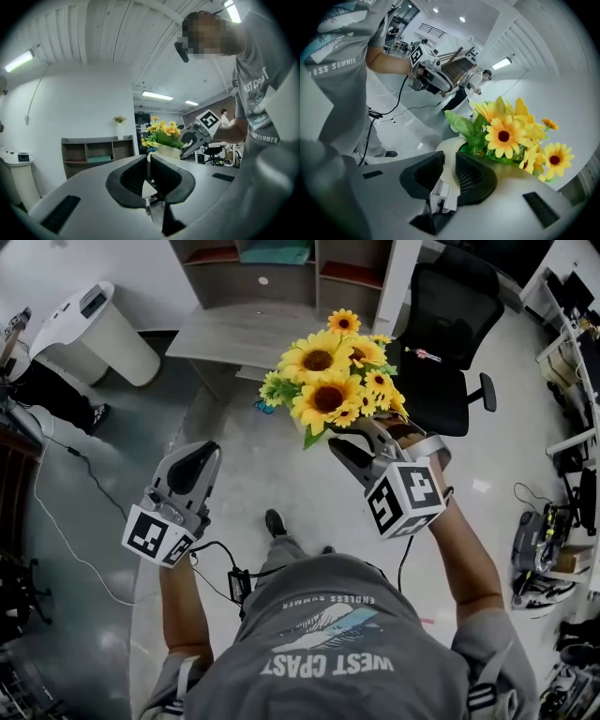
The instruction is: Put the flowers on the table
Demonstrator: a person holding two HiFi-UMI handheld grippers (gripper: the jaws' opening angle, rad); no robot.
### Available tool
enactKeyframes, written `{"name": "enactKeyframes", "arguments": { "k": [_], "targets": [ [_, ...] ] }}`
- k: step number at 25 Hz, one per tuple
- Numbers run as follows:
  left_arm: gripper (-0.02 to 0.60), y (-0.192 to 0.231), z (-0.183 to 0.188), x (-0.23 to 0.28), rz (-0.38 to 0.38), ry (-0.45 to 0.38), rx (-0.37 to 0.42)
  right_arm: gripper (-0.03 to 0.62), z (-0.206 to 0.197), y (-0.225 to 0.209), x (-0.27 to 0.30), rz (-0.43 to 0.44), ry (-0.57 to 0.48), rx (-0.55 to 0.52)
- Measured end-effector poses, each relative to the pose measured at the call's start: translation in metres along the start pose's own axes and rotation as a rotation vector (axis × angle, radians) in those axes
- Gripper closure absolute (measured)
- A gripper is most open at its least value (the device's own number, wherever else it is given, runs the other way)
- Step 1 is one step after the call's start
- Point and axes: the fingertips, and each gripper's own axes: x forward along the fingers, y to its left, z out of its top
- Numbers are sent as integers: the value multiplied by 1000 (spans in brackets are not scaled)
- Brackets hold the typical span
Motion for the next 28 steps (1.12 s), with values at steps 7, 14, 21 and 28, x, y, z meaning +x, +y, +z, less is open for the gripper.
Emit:
{"name": "enactKeyframes", "arguments": {
  "k": [7, 14, 21, 28],
  "targets": [
    [543, 6, 14, 2, -56, -6, 4, 493, 11, -3, -9, -17, 32, 26],
    [543, 16, 6, 8, -88, -18, -5, 493, 8, -2, -5, -35, 67, 45],
    [543, 22, 6, 12, -145, -27, 0, 493, 13, -4, -4, -64, 101, 62],
    [543, 29, 0, 17, -191, -52, 7, 493, 9, -2, 1, -93, 143, 71]
  ]
}}
